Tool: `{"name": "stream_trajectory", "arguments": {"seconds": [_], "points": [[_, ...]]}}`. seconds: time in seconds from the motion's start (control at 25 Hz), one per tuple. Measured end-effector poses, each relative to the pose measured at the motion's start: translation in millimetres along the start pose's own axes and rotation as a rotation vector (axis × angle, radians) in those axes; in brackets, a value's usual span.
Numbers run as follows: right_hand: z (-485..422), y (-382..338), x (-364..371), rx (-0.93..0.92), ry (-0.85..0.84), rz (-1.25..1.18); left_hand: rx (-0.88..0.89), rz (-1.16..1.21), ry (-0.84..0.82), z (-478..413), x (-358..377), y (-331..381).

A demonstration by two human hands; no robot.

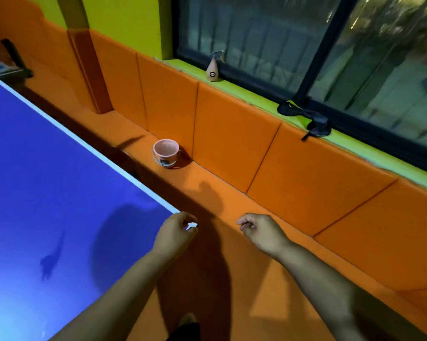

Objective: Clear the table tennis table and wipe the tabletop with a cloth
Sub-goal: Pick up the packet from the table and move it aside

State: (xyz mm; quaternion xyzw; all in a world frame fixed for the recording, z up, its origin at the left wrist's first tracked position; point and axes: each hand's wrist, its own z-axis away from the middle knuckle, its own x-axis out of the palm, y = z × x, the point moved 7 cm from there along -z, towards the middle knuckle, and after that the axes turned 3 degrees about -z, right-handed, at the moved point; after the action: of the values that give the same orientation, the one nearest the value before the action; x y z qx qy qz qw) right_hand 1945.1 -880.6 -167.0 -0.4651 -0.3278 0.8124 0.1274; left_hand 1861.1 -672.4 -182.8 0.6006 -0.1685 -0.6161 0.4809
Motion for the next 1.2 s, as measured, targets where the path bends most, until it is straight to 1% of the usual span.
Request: {"name": "stream_trajectory", "arguments": {"seconds": [0.12,0.24,0.4,0.48,0.64,0.76,0.84,0.96,1.04,1.2], "points": [[-58,-6,-25,-0.005,-0.034,0.014,-0.016,-0.014,0.021,-57,-3,21],[-136,-12,-40,-0.050,-0.120,0.078,-0.079,-0.042,0.056,-117,-1,26],[-256,-32,-51,-0.201,-0.212,0.168,-0.176,-0.036,0.207,-199,-8,31],[-306,-49,-60,-0.294,-0.285,0.234,-0.237,-0.004,0.297,-231,-15,35],[-398,-84,-74,-0.435,-0.427,0.375,-0.403,0.051,0.434,-269,-30,36],[-448,-114,-54,-0.550,-0.513,0.465,-0.500,0.032,0.516,-275,-37,25],[-468,-139,-24,-0.621,-0.606,0.520,-0.608,0.011,0.564,-275,-46,5],[-488,-192,25,-0.752,-0.708,0.580,-0.707,-0.108,0.656,-279,-80,-23],[-497,-230,59,-0.853,-0.766,0.631,-0.758,-0.227,0.687,-286,-109,-46],[-524,-317,127,-1.007,-0.815,0.765,-0.783,-0.579,0.740,-310,-188,-92]]}}
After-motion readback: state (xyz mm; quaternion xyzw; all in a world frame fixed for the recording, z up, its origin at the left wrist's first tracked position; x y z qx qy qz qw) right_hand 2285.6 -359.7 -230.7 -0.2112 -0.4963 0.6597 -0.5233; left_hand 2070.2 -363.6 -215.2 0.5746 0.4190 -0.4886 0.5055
